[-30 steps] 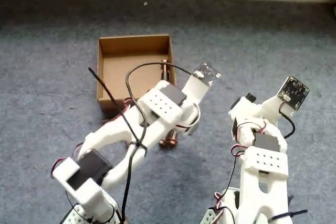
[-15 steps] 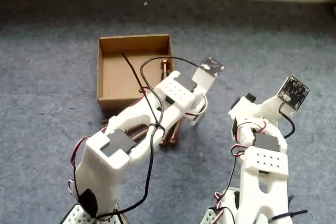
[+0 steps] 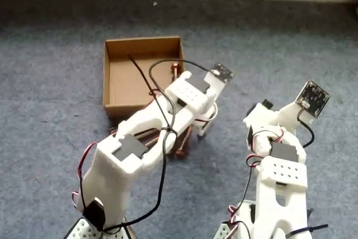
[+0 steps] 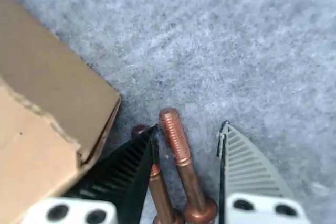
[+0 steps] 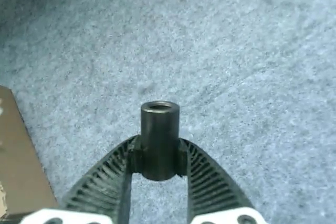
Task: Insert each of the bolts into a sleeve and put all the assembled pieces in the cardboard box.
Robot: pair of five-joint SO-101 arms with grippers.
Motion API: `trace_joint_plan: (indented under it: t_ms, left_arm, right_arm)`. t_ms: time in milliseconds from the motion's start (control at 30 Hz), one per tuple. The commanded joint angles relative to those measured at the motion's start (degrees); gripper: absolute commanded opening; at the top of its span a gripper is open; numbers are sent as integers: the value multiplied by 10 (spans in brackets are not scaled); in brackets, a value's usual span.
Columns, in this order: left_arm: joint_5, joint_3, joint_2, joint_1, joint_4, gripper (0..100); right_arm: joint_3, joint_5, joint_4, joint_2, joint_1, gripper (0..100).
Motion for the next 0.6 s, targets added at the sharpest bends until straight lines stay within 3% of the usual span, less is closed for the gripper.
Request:
trace_joint_plan:
  t_ms: [0,200,433,567]
  left_arm:
    - [4,-5,-5,-13,14,188]
    - [16,-6,0,-12,9,178]
    - [15,-5,0,34,-5,6]
    - [16,-8,-13,54,-3,5]
  right_arm:
    - [-4,-5,-11,-16,3,5]
    - [-4,-5,-10,-16,3,5]
    - [-4,-5,-10,-16,3,5]
    - [-4,-5,-10,-16,3,5]
